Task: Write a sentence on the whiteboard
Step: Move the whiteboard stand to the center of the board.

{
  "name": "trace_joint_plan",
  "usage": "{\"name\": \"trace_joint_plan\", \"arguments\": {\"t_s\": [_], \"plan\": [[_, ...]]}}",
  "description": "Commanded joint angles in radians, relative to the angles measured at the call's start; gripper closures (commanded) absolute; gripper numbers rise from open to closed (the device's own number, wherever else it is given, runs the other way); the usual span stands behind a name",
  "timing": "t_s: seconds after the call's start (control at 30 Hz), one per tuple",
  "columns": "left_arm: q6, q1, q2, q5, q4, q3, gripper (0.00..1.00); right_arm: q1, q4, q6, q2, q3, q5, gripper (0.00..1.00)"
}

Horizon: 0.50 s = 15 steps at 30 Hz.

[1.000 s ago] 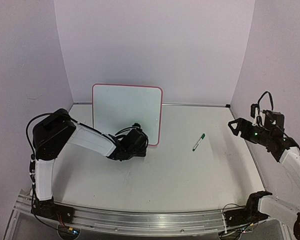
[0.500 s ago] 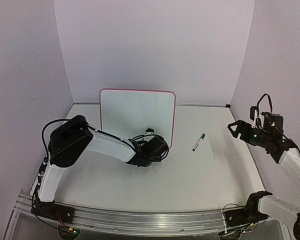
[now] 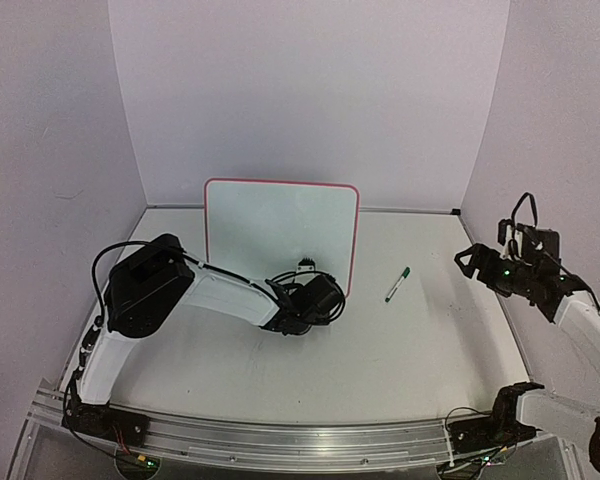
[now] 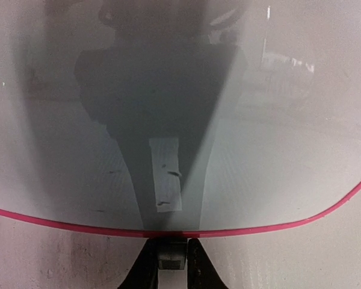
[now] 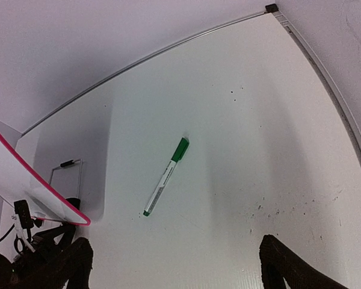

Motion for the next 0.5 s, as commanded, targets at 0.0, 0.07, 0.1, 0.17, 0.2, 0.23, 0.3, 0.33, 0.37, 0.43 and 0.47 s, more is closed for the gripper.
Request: {"name": "trace_joint_plan", "arguments": {"t_s": [0.0, 0.07, 0.1, 0.17, 0.2, 0.23, 0.3, 0.33, 0.37, 0.43, 0.47], "plan": [[0.031, -0.009, 0.02, 0.077, 0.116, 0.051, 0.79, 0.004, -0.008, 0.015, 0.014, 0.001, 0.026, 0.08], [0.044, -0.01, 0.027, 0.097, 0.156, 0.049, 0.74, 0.004, -0.014, 0.01, 0.016, 0.003, 0.029, 0.08], [0.047, -0.009, 0.029, 0.103, 0.162, 0.051, 0.72, 0.005, -0.016, 0.008, 0.017, 0.002, 0.029, 0.08], [0.062, -0.009, 0.038, 0.122, 0.187, 0.052, 0.68, 0.005, -0.021, 0.006, 0.017, 0.002, 0.032, 0.08], [0.066, -0.009, 0.039, 0.128, 0.192, 0.054, 0.67, 0.005, -0.022, 0.005, 0.018, 0.003, 0.032, 0.08], [0.075, -0.009, 0.046, 0.135, 0.198, 0.062, 0.66, 0.005, -0.025, 0.003, 0.021, 0.004, 0.032, 0.08], [0.092, -0.008, 0.06, 0.148, 0.205, 0.076, 0.65, 0.005, -0.027, 0.002, 0.024, 0.006, 0.032, 0.08], [0.1, -0.009, 0.064, 0.156, 0.21, 0.084, 0.64, 0.006, -0.027, 0.001, 0.027, 0.008, 0.031, 0.08], [0.102, -0.009, 0.066, 0.159, 0.214, 0.086, 0.63, 0.005, -0.027, 0.001, 0.03, 0.009, 0.031, 0.08], [0.111, -0.009, 0.07, 0.177, 0.235, 0.088, 0.62, 0.005, -0.027, 0.001, 0.034, 0.012, 0.029, 0.08], [0.113, -0.008, 0.071, 0.185, 0.244, 0.088, 0.61, 0.006, -0.027, 0.002, 0.036, 0.014, 0.03, 0.08]]}}
